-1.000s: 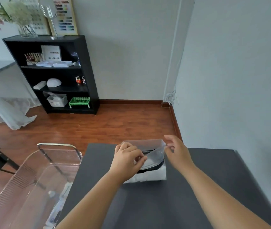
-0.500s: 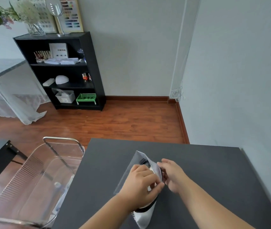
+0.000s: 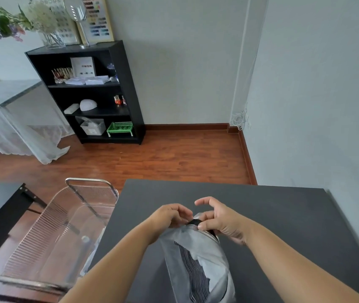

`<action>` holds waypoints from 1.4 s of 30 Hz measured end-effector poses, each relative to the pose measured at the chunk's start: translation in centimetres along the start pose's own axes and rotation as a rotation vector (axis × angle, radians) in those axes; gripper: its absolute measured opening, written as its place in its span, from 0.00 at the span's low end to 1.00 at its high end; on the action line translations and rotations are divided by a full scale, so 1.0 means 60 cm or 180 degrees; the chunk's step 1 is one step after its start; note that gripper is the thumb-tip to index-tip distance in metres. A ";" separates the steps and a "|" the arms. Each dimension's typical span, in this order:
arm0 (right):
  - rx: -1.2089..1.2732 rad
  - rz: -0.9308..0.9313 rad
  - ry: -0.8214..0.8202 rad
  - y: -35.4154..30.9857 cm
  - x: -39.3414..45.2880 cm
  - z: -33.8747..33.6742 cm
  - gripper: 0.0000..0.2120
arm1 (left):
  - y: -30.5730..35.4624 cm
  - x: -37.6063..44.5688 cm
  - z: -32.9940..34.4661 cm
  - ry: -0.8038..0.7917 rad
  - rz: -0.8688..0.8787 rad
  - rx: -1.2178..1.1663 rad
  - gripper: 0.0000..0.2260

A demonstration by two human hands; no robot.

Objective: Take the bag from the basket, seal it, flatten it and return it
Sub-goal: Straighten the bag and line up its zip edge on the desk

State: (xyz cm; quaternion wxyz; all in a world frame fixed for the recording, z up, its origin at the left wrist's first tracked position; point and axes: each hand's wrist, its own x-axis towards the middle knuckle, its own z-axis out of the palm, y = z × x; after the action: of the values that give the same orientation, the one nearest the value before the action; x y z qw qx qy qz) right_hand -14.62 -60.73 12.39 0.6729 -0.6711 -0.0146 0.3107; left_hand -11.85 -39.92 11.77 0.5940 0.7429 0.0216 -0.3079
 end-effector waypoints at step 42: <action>-0.2430 -0.0548 0.1032 -0.020 -0.040 -0.009 0.06 | -0.024 -0.083 0.044 0.1500 0.1553 0.2396 0.04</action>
State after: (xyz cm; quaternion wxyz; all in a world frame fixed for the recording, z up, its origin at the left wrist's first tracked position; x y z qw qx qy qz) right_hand -15.83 -62.16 14.40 0.3932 -0.9087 -0.0785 0.1161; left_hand -17.58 -40.19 12.66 0.3187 0.9382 -0.1316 0.0295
